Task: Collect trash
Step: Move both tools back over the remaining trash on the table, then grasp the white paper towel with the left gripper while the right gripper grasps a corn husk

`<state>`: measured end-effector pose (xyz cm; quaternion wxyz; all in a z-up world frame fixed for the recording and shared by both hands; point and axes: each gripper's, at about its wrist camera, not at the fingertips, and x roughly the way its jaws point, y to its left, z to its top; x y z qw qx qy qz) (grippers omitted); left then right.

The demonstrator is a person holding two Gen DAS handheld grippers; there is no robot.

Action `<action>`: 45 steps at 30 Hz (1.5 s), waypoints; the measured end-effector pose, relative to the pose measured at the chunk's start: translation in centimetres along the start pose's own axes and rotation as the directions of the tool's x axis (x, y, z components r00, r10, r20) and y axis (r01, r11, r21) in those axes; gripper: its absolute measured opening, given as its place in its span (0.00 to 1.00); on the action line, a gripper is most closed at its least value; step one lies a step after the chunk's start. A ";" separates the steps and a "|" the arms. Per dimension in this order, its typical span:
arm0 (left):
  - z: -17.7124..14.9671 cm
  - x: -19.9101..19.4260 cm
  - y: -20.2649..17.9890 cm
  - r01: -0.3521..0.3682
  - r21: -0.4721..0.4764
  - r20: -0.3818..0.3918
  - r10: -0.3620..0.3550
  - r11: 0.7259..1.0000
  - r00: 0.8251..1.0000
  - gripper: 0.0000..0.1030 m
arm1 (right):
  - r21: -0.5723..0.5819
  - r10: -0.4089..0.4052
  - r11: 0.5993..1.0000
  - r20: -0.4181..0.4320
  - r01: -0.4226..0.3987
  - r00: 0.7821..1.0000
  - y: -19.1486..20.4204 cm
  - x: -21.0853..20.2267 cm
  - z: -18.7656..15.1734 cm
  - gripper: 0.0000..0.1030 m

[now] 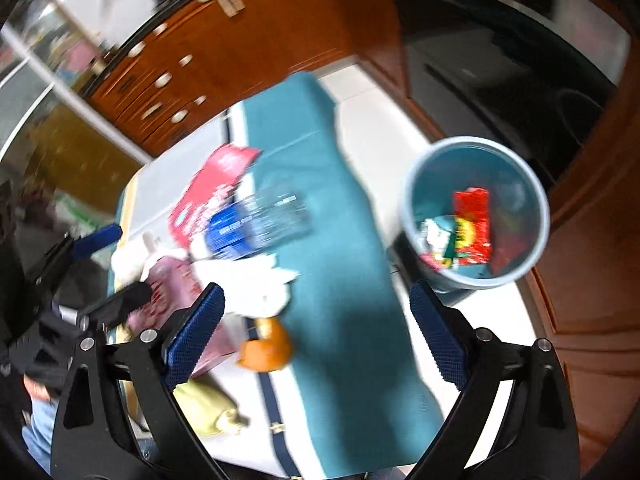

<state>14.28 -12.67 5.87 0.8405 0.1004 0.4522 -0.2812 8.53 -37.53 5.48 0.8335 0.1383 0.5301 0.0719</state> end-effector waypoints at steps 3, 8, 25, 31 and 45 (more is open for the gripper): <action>-2.0 -1.3 3.3 -0.056 -0.050 0.001 0.056 0.997 0.998 0.96 | -0.058 0.007 0.998 -0.037 -0.009 0.999 2.8 1.6 -0.5 0.88; -5.8 -2.1 7.7 -0.134 -0.107 -0.032 0.131 0.985 0.991 0.96 | -0.118 0.008 0.993 -0.113 -0.021 0.994 5.5 5.0 -1.8 0.88; -14.4 -2.4 12.5 -0.195 -0.175 -0.107 0.178 0.965 0.978 0.96 | -0.176 0.095 0.973 -0.279 -0.148 0.956 11.7 10.7 -4.7 0.88; -17.1 -3.0 13.5 -0.224 -0.213 -0.124 0.201 0.951 0.972 0.96 | -0.245 0.101 0.950 -0.350 -0.195 0.931 14.0 10.6 -8.4 0.88; -24.4 -1.7 12.6 -0.225 -0.273 -0.204 0.172 0.935 0.964 0.96 | -0.412 0.018 0.899 -0.302 -0.147 0.953 15.8 11.2 -15.6 0.88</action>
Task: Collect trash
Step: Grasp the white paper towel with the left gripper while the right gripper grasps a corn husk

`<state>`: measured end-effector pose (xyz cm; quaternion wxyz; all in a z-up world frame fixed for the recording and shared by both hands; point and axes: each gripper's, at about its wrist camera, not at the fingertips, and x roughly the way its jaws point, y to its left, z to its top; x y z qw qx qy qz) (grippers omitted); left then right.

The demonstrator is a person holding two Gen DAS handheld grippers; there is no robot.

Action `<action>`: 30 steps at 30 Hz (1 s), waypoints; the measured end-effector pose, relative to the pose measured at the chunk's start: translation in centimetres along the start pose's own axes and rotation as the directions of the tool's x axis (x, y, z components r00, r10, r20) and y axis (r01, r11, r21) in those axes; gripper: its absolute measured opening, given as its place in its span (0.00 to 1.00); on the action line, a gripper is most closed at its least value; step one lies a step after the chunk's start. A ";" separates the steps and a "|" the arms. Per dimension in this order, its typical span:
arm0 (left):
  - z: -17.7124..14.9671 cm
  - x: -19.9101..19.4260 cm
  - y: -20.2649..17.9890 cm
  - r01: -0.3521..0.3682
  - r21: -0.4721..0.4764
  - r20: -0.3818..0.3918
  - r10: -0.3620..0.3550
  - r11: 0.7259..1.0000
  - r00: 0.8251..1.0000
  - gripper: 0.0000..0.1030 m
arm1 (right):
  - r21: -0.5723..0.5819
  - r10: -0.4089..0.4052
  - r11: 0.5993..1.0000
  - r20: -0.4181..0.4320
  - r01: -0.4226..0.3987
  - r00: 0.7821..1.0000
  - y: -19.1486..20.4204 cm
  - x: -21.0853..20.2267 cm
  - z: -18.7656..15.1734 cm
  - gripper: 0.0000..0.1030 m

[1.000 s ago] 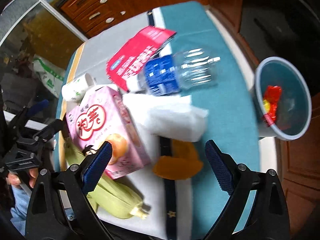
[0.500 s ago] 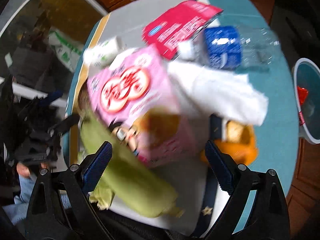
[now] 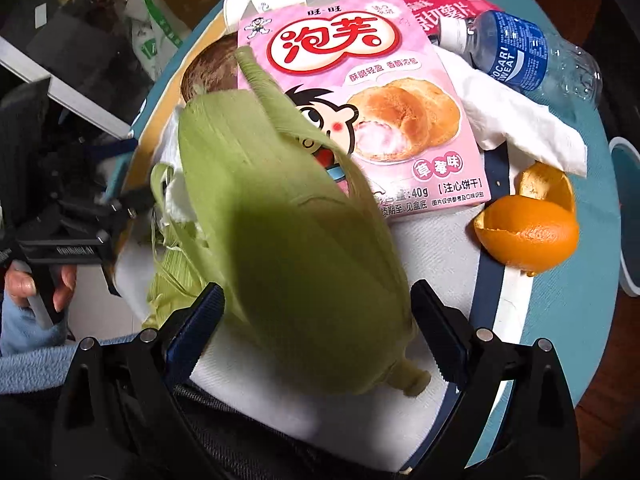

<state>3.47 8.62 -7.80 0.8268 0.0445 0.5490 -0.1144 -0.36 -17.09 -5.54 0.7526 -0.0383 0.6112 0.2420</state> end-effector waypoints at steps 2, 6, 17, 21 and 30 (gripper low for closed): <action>0.0 0.3 -0.4 0.005 0.005 0.002 -0.005 1.000 1.000 0.96 | -0.010 -0.027 1.000 0.025 0.027 0.999 0.2 0.0 -0.4 0.85; 0.2 0.7 -0.6 0.064 -0.016 0.023 -0.064 0.998 0.998 0.96 | -0.026 -0.039 0.999 0.071 0.041 0.997 0.7 -1.3 -1.2 0.51; -0.6 -3.2 -1.9 0.060 -0.028 0.098 -0.057 0.998 0.994 0.06 | 0.013 0.121 0.992 0.196 -0.126 0.973 -0.7 -8.7 -2.3 0.27; -0.8 -6.4 -1.8 0.019 -0.028 0.163 -0.015 0.999 0.987 0.06 | -0.003 0.126 0.992 0.274 -0.130 0.953 -0.5 -11.7 -2.0 0.27; -0.1 -8.7 -0.7 -0.029 -0.060 0.198 0.040 0.998 0.979 0.06 | 0.064 0.051 0.994 0.410 -0.085 0.911 -3.8 -17.0 -3.0 0.26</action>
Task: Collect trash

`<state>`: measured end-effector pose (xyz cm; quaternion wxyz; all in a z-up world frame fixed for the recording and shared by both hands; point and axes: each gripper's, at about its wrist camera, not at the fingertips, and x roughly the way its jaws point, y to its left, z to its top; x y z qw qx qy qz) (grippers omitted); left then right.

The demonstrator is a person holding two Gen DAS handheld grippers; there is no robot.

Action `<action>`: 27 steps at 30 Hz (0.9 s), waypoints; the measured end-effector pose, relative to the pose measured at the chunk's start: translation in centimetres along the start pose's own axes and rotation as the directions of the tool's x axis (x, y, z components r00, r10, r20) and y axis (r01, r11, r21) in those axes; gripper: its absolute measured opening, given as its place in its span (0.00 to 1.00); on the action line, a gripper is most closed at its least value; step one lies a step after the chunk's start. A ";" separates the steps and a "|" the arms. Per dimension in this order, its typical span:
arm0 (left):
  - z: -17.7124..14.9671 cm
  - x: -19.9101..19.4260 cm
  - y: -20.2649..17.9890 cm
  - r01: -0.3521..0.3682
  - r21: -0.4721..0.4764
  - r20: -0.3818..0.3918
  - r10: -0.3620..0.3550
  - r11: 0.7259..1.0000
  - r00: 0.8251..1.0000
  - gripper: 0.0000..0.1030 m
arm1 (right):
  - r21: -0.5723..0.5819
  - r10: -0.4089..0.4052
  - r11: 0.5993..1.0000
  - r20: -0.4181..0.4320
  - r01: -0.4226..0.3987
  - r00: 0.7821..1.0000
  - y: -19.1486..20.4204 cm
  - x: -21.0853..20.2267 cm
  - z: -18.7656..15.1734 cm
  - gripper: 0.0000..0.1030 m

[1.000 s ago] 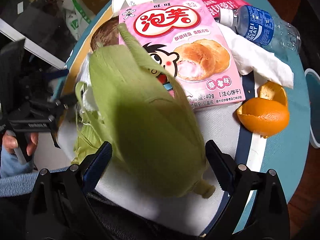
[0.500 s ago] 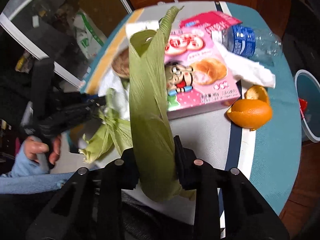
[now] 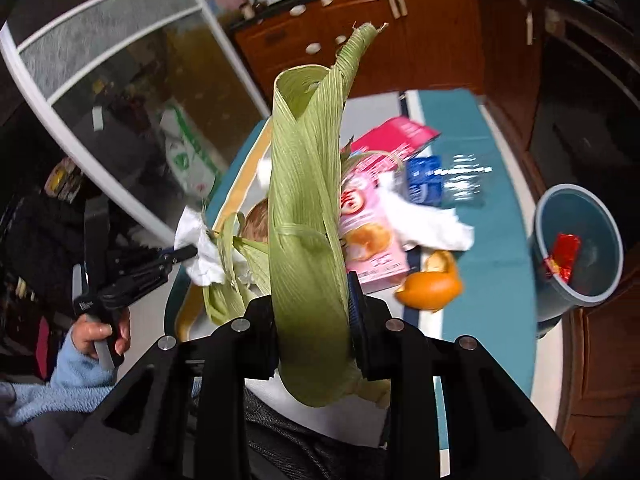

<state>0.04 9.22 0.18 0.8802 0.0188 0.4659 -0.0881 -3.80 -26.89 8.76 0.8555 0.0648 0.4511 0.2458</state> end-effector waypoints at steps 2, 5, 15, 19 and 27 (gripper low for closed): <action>0.2 -0.9 -0.3 0.013 0.014 0.013 -0.013 1.000 1.000 0.06 | 0.021 -0.010 1.000 0.037 0.010 0.999 -0.8 -1.4 0.3 0.26; 1.5 -2.6 -0.6 0.019 0.029 0.063 -0.021 0.999 0.998 0.06 | 0.041 -0.052 0.998 0.088 0.049 0.995 -1.7 -3.1 0.9 0.26; 6.1 -7.7 -2.5 0.117 0.085 0.191 -0.131 0.989 0.973 0.06 | 0.084 -0.120 0.990 0.082 0.113 0.989 -3.7 -2.5 0.4 0.26; 6.6 -6.1 -4.5 0.120 0.150 0.141 -0.141 0.981 0.980 0.07 | 0.094 -0.117 0.989 0.061 0.111 0.991 -4.0 -1.6 0.2 0.27; -0.6 2.6 -6.7 0.237 0.136 -0.170 -0.213 0.962 0.962 0.07 | 0.096 -0.107 0.990 0.013 0.105 0.994 -4.2 0.2 -0.3 0.26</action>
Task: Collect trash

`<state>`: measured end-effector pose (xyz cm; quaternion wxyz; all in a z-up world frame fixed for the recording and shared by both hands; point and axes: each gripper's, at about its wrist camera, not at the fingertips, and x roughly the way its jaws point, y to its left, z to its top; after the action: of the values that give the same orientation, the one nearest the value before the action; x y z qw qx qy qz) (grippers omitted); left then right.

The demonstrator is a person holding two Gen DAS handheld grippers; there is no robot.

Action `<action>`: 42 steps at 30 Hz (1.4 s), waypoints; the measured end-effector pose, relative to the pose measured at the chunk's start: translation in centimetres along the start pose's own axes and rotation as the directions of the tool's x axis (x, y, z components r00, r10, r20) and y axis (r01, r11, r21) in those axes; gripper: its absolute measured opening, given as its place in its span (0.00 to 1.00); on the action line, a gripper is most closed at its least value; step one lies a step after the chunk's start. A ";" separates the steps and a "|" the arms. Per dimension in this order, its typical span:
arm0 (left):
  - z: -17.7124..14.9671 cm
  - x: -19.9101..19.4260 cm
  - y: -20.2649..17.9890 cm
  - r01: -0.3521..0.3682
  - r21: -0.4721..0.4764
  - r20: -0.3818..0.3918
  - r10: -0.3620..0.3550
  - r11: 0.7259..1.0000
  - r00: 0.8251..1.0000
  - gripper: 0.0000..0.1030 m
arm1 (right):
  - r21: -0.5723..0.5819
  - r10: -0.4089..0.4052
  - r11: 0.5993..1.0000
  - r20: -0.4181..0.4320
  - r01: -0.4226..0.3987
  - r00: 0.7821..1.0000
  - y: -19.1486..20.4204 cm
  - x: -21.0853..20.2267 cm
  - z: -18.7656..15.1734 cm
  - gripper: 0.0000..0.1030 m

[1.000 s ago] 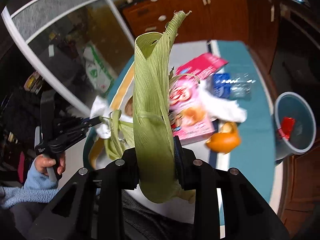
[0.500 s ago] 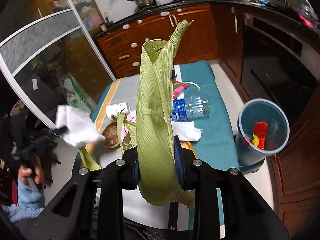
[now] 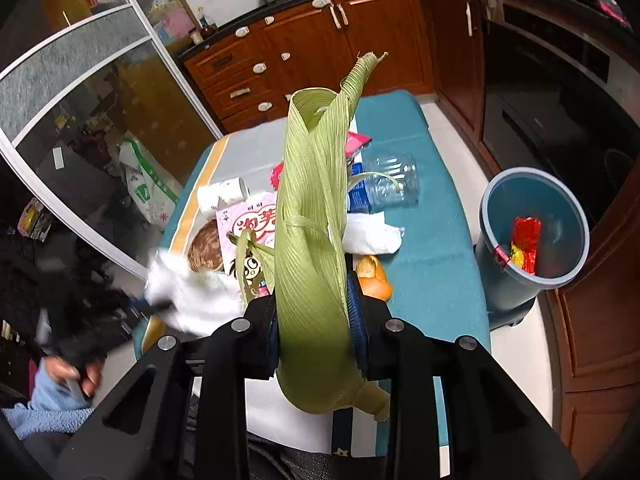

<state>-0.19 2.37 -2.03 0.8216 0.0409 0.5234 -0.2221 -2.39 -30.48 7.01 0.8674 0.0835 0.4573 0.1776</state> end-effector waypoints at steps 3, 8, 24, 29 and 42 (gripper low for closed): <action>-2.4 1.6 1.1 0.019 -0.053 -0.051 -0.022 0.998 0.998 0.13 | -0.011 0.006 1.000 -0.015 -0.006 1.000 0.4 0.8 0.0 0.27; -3.9 1.1 1.8 -0.007 -0.048 -0.049 0.005 0.999 0.999 0.52 | -0.024 0.025 0.999 -0.031 -0.026 0.999 1.0 1.7 -0.1 0.27; -4.7 -0.9 1.7 -0.086 -0.023 -0.042 0.085 0.996 0.995 0.72 | -0.049 0.073 0.996 -0.048 -0.075 0.996 2.3 2.3 -0.4 0.28; -2.5 0.8 0.3 -0.060 -0.025 -0.060 0.059 0.998 0.997 0.05 | -0.055 0.076 0.995 -0.051 -0.079 0.996 2.6 2.3 -0.5 0.28; 4.9 -10.5 -1.1 -0.062 -0.037 0.254 0.070 0.997 0.965 0.05 | -0.037 0.083 0.995 -0.123 -0.088 0.989 2.0 4.1 -1.9 0.28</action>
<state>-0.22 3.26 9.62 0.8895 0.0177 0.4149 -0.1905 -2.30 -27.11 3.46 0.8312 0.0737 0.5013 0.2289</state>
